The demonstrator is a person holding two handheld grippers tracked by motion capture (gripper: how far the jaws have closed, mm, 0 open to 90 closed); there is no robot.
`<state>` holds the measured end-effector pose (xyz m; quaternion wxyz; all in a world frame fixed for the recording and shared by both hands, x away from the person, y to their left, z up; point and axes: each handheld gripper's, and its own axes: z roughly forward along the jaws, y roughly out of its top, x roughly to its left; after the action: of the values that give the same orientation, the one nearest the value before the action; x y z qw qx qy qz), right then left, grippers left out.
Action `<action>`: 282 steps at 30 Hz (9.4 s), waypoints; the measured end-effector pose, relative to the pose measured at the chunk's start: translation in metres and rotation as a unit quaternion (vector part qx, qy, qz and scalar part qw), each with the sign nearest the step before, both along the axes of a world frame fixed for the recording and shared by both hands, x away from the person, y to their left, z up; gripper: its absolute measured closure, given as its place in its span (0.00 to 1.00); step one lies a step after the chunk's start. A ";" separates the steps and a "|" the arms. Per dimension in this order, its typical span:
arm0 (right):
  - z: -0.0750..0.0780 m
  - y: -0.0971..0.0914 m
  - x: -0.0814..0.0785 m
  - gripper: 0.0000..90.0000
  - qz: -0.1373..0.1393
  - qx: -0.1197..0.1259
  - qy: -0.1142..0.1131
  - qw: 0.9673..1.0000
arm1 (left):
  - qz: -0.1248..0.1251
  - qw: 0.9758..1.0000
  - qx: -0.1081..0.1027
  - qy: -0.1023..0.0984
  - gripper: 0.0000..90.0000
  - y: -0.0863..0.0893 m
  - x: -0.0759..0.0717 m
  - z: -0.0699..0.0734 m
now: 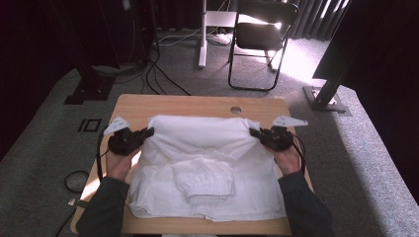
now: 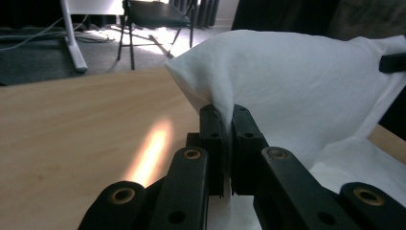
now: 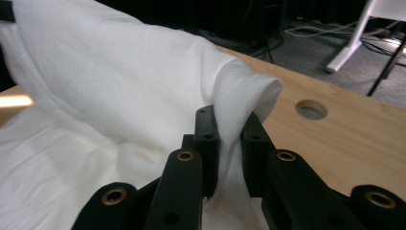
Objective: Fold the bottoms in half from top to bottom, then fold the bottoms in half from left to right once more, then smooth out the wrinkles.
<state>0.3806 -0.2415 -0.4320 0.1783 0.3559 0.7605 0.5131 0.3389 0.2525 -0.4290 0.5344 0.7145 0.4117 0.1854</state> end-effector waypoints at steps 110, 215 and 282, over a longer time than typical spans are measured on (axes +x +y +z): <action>-0.122 0.132 0.008 0.61 -0.079 -0.076 0.084 0.990 | 0.242 0.939 0.150 0.194 0.00 0.015 0.025 -0.123; -0.063 0.079 0.014 0.78 -0.031 0.009 0.066 0.997 | -0.184 0.982 0.043 -0.007 0.63 -0.172 0.008 -0.042; -0.103 0.106 -0.028 0.50 -0.002 -0.120 0.075 0.990 | -0.040 0.996 0.033 0.066 0.31 -0.139 0.040 -0.095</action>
<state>0.3523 -0.1358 -0.5350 0.1630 0.3706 0.8272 0.3896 0.3793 0.1139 -0.5239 0.4888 0.7585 0.4108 0.1302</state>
